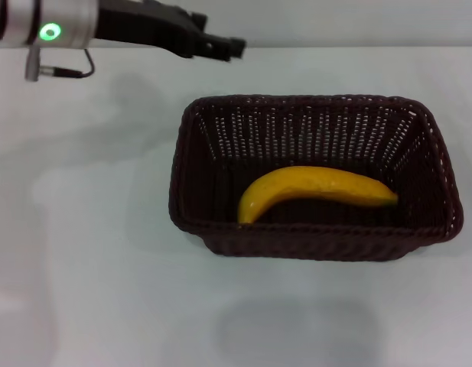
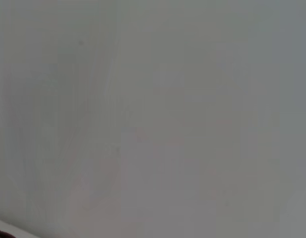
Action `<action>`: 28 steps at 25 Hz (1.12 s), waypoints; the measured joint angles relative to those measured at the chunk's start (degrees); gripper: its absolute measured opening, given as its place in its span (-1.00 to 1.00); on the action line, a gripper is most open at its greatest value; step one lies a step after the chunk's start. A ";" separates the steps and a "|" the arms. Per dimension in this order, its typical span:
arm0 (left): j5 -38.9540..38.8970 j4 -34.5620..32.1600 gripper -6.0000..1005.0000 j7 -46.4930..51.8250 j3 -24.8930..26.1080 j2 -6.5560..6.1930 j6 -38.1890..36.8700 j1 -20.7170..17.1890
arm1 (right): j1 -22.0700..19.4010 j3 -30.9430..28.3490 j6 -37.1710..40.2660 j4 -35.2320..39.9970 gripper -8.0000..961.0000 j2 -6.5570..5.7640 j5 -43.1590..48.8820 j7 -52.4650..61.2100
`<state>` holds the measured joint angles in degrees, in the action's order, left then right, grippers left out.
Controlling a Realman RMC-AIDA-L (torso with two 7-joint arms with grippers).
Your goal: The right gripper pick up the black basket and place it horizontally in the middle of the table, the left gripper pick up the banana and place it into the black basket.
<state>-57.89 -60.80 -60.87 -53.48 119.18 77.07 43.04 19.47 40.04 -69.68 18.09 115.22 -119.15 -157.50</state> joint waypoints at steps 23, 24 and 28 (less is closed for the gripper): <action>-92.03 51.01 0.77 -92.17 -0.94 0.39 9.18 -30.53 | -0.04 0.04 -4.79 -2.89 0.01 0.06 -1.39 10.66; -94.74 53.13 0.77 -93.14 -0.93 0.40 9.72 -30.61 | -0.12 -0.04 -5.08 -3.62 0.01 0.07 -2.83 10.37; -100.42 56.32 0.77 -95.16 -0.89 0.43 10.15 -30.92 | -0.78 -0.77 -5.41 -6.19 0.02 0.08 -8.98 9.65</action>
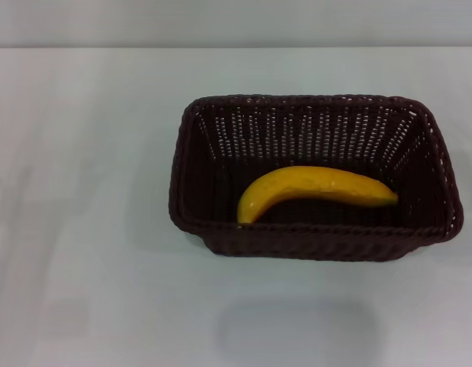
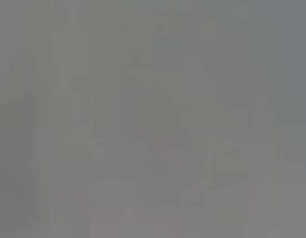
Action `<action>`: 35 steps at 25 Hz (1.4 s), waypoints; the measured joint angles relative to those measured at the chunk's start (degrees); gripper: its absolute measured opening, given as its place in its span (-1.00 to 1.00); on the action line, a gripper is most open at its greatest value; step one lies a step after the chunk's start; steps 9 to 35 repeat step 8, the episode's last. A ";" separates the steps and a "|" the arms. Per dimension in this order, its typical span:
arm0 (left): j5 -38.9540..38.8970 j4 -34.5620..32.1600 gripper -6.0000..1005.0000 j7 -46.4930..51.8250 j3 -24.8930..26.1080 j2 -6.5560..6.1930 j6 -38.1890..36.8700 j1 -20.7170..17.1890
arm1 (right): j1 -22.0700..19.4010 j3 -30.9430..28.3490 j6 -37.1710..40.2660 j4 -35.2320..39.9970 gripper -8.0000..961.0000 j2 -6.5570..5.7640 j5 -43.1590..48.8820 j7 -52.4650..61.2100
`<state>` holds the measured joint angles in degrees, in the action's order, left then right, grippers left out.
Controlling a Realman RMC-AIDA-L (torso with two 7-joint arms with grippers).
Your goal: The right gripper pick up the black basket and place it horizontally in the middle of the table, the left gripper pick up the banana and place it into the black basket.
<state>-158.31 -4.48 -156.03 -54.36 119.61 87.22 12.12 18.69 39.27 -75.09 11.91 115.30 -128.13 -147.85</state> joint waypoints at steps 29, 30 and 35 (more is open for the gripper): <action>-5.68 0.93 0.77 -0.59 0.16 0.14 3.49 -1.85 | -1.17 -3.54 -0.74 -1.68 0.02 -0.16 -1.32 -0.01; -5.68 0.93 0.77 -0.59 0.16 0.14 3.49 -1.85 | -1.17 -3.54 -0.74 -1.68 0.02 -0.16 -1.32 -0.01; -5.68 0.93 0.77 -0.59 0.16 0.14 3.49 -1.85 | -1.17 -3.54 -0.74 -1.68 0.02 -0.16 -1.32 -0.01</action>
